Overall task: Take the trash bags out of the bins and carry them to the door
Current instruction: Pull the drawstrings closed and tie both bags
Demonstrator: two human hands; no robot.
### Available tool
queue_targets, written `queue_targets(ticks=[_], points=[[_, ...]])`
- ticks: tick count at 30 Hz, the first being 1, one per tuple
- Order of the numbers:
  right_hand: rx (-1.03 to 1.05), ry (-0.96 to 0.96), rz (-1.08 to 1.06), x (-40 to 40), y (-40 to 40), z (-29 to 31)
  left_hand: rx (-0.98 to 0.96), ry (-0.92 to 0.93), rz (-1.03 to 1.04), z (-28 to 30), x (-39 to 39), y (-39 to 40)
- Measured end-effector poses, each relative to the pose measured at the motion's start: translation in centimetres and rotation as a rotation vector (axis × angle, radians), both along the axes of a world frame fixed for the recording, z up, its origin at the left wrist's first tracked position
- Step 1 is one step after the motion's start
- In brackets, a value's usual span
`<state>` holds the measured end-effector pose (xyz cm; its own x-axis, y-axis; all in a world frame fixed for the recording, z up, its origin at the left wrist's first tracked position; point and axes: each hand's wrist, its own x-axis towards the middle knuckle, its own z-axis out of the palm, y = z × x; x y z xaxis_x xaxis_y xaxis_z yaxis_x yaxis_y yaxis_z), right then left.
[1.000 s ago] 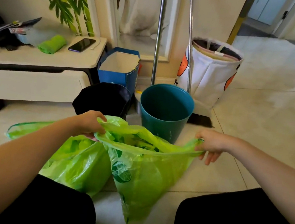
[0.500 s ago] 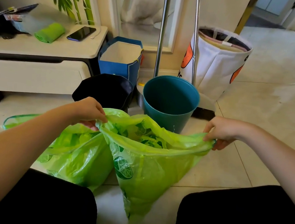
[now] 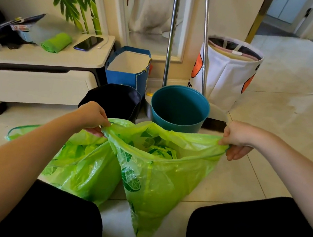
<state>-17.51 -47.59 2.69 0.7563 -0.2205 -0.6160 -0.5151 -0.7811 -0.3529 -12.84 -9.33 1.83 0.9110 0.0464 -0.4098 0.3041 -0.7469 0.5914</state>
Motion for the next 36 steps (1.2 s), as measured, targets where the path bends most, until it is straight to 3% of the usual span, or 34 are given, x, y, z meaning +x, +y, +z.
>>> queue_targets(ticks=[7,12,18,20,26,33,36], points=[[-0.006,-0.267,0.063,0.3,0.1,0.5,-0.053,-0.082,0.022,1.6,-0.5,-0.4],[0.14,-0.452,0.027,0.4,0.9,1.6,-0.185,-0.137,0.038,2.7,-0.9,-1.5],[-0.252,-0.308,0.136,-0.5,2.6,3.6,-0.239,-0.245,-0.003,4.0,-1.4,-3.6],[-0.29,-0.369,0.165,-0.6,2.7,3.9,-0.298,-0.267,0.011,4.4,-1.5,-4.1],[0.252,-0.706,-0.013,-0.3,3.5,4.8,-0.47,-0.353,0.064,5.9,-1.9,-6.1],[0.488,-0.968,-0.065,-0.3,6.0,7.3,-0.599,-0.499,0.056,8.2,-2.8,-9.0],[0.63,-1.103,-0.118,-0.5,6.8,8.4,-0.695,-0.691,0.067,9.4,-3.3,-9.8]])
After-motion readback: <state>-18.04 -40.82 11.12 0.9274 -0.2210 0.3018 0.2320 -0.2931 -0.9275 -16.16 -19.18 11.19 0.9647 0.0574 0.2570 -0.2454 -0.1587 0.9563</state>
